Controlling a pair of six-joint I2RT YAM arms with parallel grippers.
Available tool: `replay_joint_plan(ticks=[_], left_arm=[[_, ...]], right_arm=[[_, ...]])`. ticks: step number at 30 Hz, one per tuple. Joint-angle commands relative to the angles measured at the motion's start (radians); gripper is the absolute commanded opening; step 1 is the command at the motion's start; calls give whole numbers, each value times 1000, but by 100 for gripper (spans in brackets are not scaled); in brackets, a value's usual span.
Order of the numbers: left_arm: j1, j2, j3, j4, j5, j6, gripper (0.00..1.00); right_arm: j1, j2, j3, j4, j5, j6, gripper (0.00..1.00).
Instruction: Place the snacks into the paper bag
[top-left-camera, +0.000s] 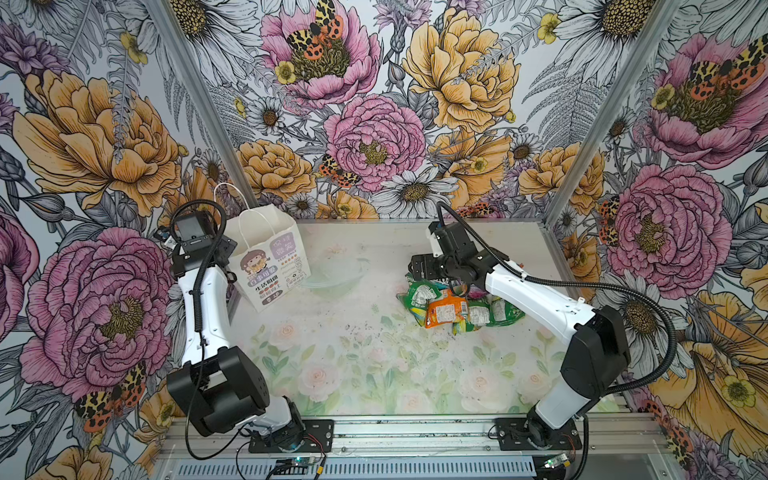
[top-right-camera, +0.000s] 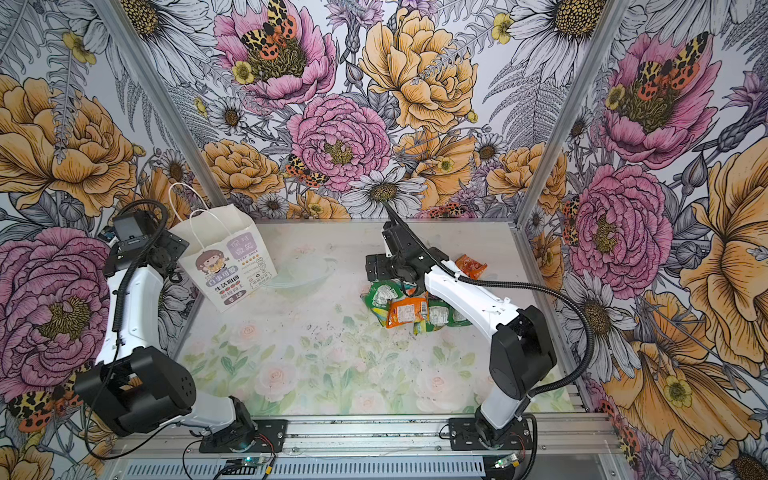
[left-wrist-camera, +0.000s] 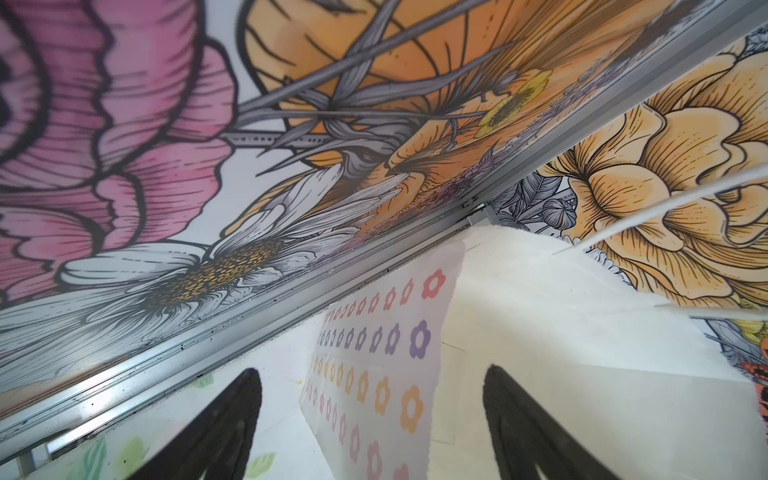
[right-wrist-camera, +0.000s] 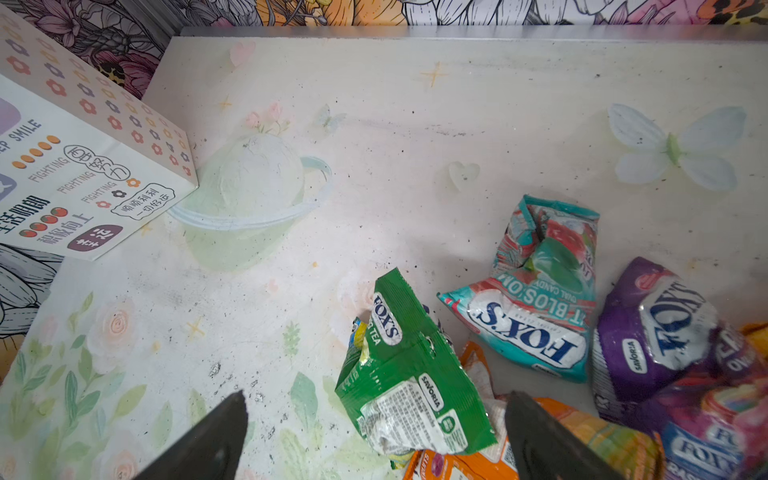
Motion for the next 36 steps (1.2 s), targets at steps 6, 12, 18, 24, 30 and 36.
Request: replay_joint_plan(ticks=[6, 12, 18, 24, 30, 36], left_arm=[[21, 13, 39, 18, 67, 10, 71], [21, 16, 39, 18, 70, 11, 65], [39, 14, 42, 18, 79, 9, 58], [41, 17, 46, 18, 89, 15, 57], [41, 20, 48, 16, 99, 16, 48], [42, 19, 43, 18, 102, 16, 39]], right_arm=[[9, 28, 29, 3, -8, 15, 98], [11, 28, 29, 3, -8, 15, 98], [13, 28, 28, 2, -5, 15, 98], [13, 31, 30, 3, -5, 15, 97], [14, 33, 29, 2, -5, 16, 97], [16, 35, 31, 1, -5, 16, 97]])
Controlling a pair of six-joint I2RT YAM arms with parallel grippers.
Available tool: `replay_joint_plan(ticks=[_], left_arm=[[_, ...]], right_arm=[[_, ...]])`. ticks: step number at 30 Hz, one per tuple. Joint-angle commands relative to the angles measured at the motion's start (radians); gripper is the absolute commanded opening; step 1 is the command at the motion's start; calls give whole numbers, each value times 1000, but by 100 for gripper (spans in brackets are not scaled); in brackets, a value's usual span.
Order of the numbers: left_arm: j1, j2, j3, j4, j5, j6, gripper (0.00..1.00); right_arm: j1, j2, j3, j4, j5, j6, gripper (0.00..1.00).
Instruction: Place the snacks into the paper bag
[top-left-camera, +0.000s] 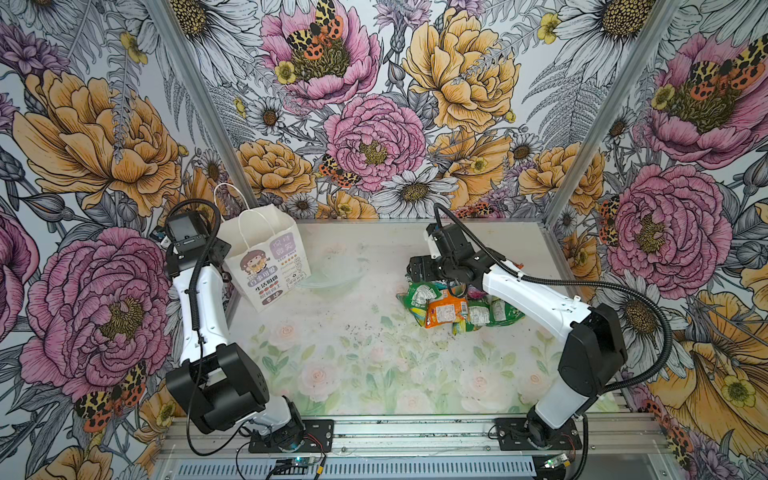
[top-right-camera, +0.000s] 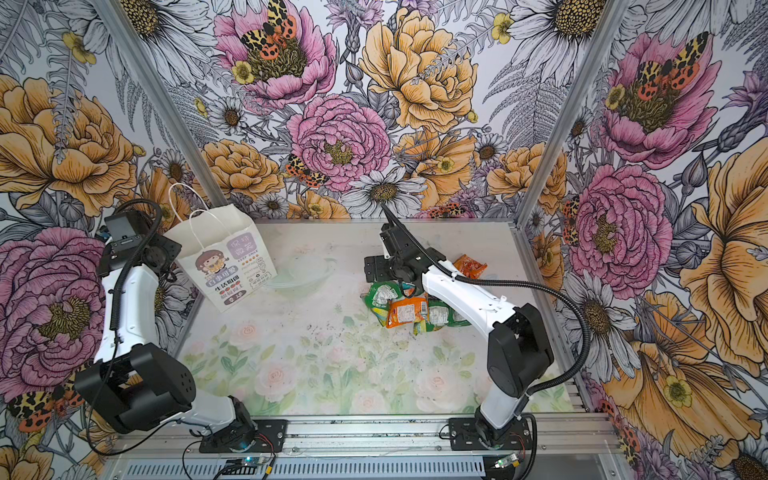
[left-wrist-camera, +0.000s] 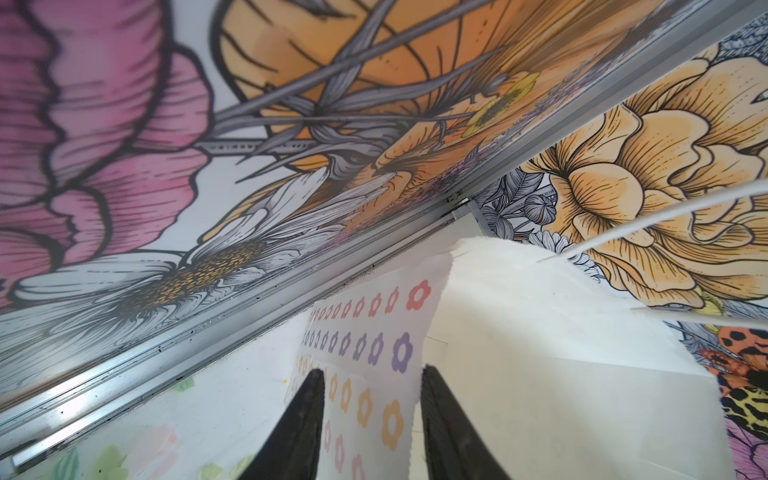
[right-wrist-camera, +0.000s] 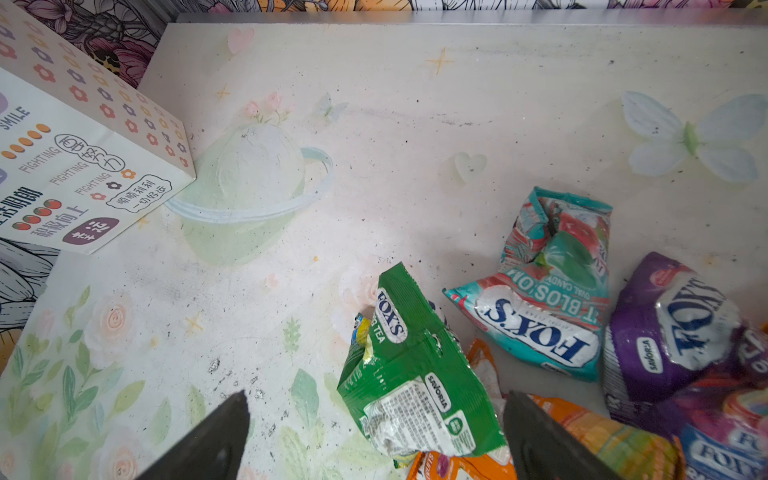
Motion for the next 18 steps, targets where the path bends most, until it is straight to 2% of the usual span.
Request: replay_joint_plan(ticks=[1, 3, 8, 14, 18], left_arm=[[8, 5, 22, 15, 19, 15, 39], [8, 5, 22, 16, 22, 15, 37], [8, 5, 24, 14, 27, 17, 27], [8, 1, 15, 16, 33, 22, 23], [8, 2, 13, 16, 42, 24, 11]], right_arm=[[8, 19, 32, 2, -3, 12, 97], [8, 19, 31, 1, -4, 12, 97], [9, 20, 32, 1, -6, 13, 97], [9, 22, 32, 0, -4, 14, 97], [9, 24, 34, 0, -4, 14, 97]])
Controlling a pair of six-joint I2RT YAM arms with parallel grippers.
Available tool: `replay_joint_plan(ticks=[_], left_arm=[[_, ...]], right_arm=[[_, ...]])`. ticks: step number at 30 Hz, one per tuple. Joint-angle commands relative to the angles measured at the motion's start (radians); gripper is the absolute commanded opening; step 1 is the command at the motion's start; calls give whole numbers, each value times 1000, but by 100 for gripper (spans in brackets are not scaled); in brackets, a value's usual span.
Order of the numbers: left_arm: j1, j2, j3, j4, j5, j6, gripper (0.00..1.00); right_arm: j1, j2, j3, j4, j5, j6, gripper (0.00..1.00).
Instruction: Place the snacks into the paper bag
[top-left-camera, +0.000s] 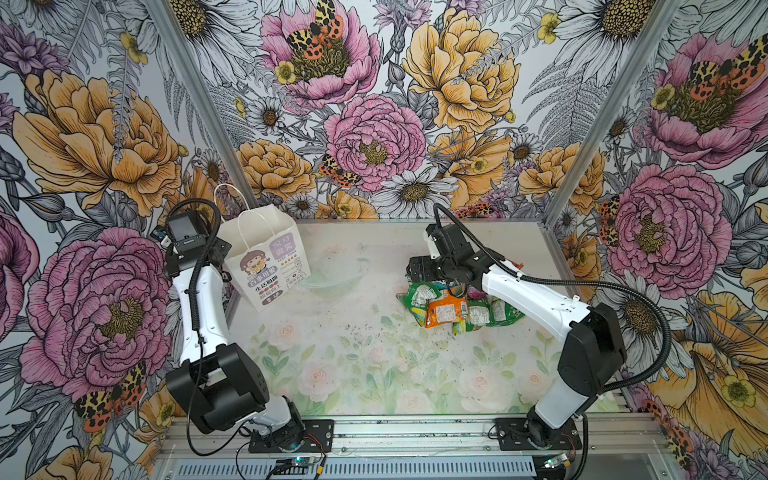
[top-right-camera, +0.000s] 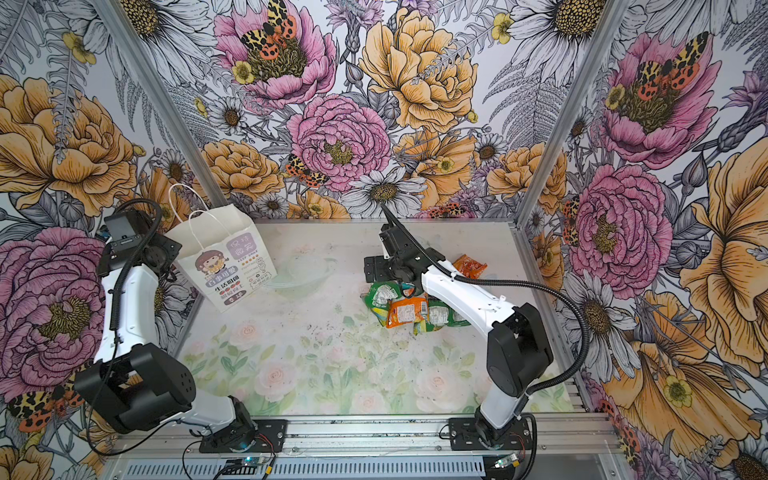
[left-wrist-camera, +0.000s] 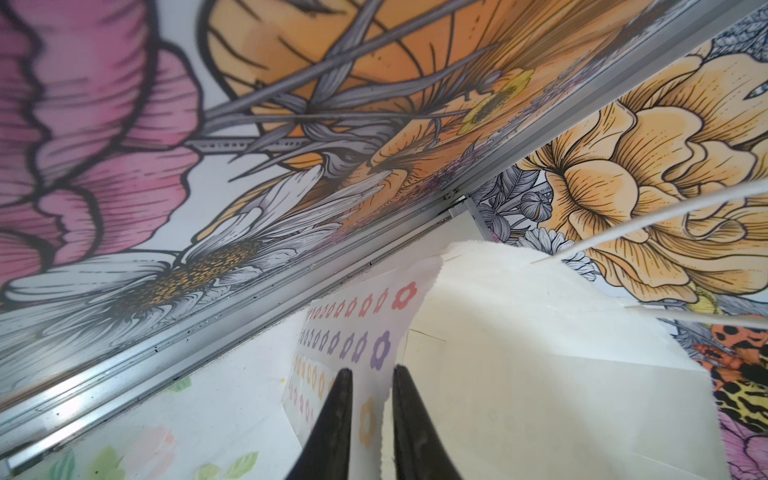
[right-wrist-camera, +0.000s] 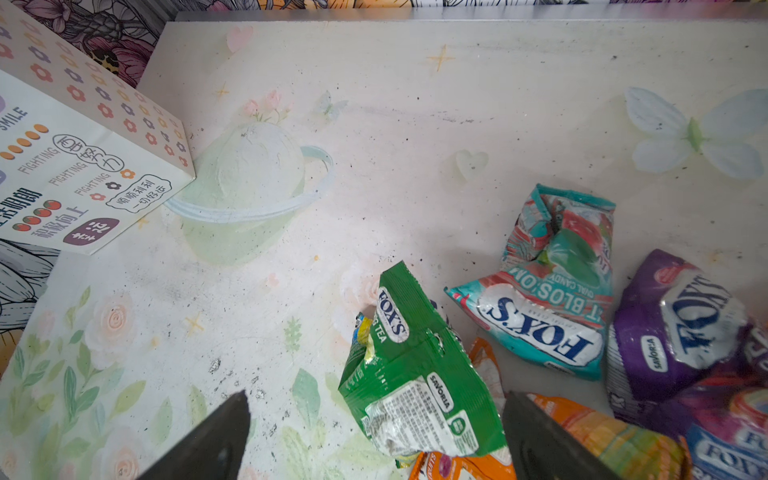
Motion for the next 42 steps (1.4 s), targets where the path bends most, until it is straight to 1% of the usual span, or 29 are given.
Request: replay_joint_plan(ticks=[1, 3, 15, 20, 23, 26, 31, 36, 42], left_arm=[[7, 1, 13, 15, 31, 14, 7], [7, -1, 8, 15, 37, 13, 0], [5, -27, -11, 15, 54, 5, 0], [-5, -45, -31, 24, 78, -8, 0], [-39, -59, -47, 24, 44, -15, 0], [-71, -69, -62, 32, 34, -18, 0], [-100, -91, -94, 55, 47, -50, 0], [-152, -126, -122, 58, 17, -63, 0], [-178, -178, -153, 66, 29, -100, 0]], right_arm=[[10, 18, 32, 1, -6, 9, 97], [10, 18, 31, 1, -6, 9, 97], [13, 24, 31, 1, -6, 10, 96], [14, 24, 31, 1, -6, 10, 96], [14, 25, 28, 1, -5, 10, 96], [16, 29, 28, 1, -5, 12, 96], [19, 24, 19, 1, -7, 11, 96], [21, 7, -2, 1, -2, 10, 96], [21, -20, -40, 1, 7, 10, 96]])
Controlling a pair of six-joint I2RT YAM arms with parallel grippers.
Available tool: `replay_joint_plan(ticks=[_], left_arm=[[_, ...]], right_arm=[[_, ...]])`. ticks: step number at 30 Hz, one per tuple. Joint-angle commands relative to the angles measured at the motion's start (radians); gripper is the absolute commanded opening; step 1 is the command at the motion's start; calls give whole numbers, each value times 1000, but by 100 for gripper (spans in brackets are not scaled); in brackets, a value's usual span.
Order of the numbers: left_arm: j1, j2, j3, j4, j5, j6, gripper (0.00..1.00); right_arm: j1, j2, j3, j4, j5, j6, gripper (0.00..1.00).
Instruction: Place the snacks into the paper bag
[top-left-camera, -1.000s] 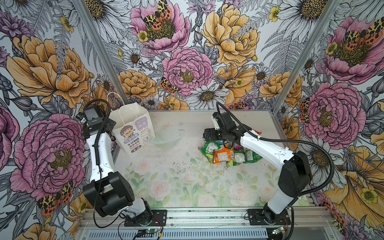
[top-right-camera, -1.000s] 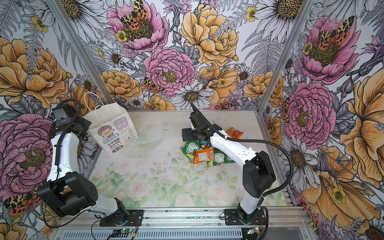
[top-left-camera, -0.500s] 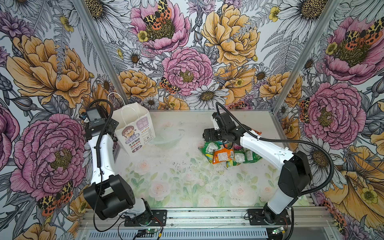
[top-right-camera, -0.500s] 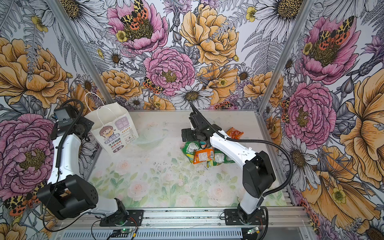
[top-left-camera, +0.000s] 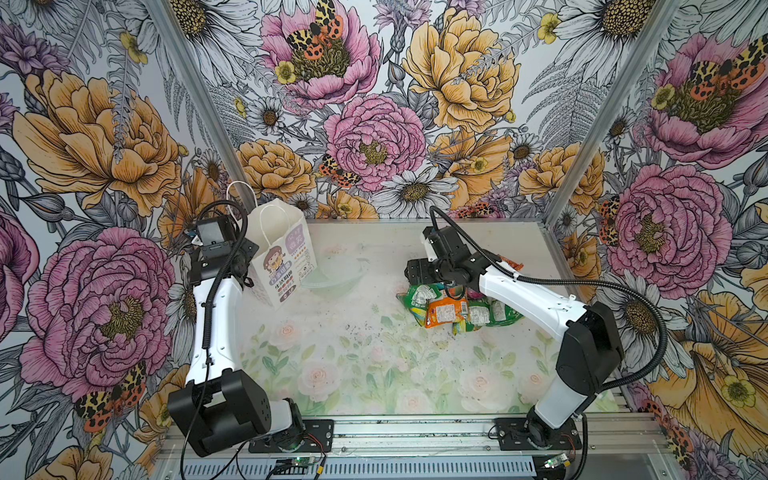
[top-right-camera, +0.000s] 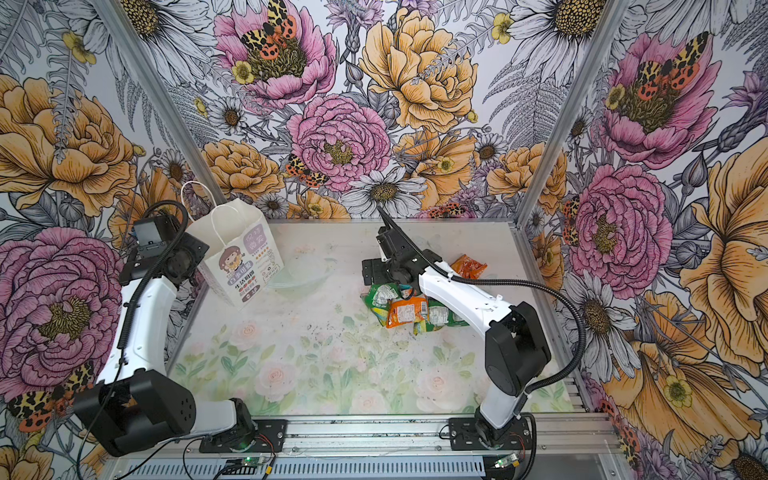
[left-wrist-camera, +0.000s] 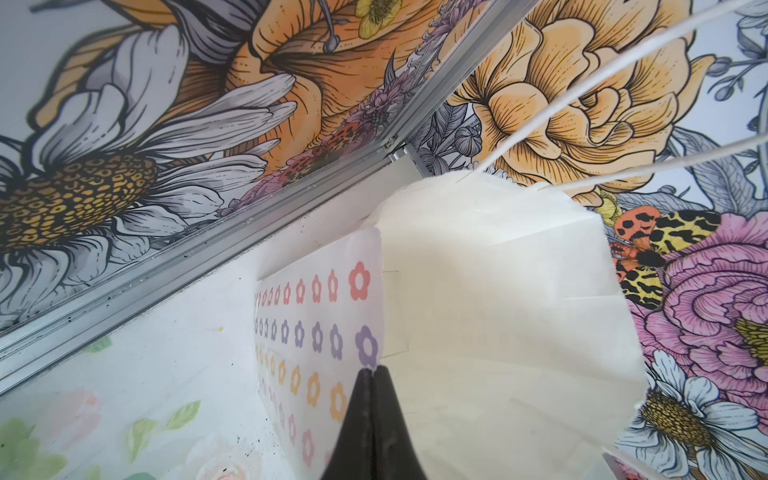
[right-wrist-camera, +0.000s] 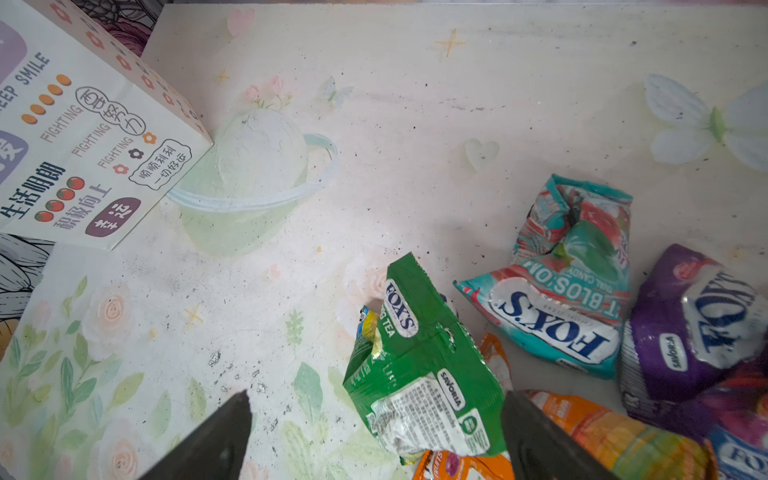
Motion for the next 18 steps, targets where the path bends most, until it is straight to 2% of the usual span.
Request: replay_joint_plan(ticks=[1, 18], left_arm=[[-28, -44, -25, 34, -7, -35, 0], [-226, -155, -120, 38, -47, -119, 0]], right_arm=[[7, -32, -28, 0, 9, 9, 96], [9, -119, -141, 1, 28, -5, 96]])
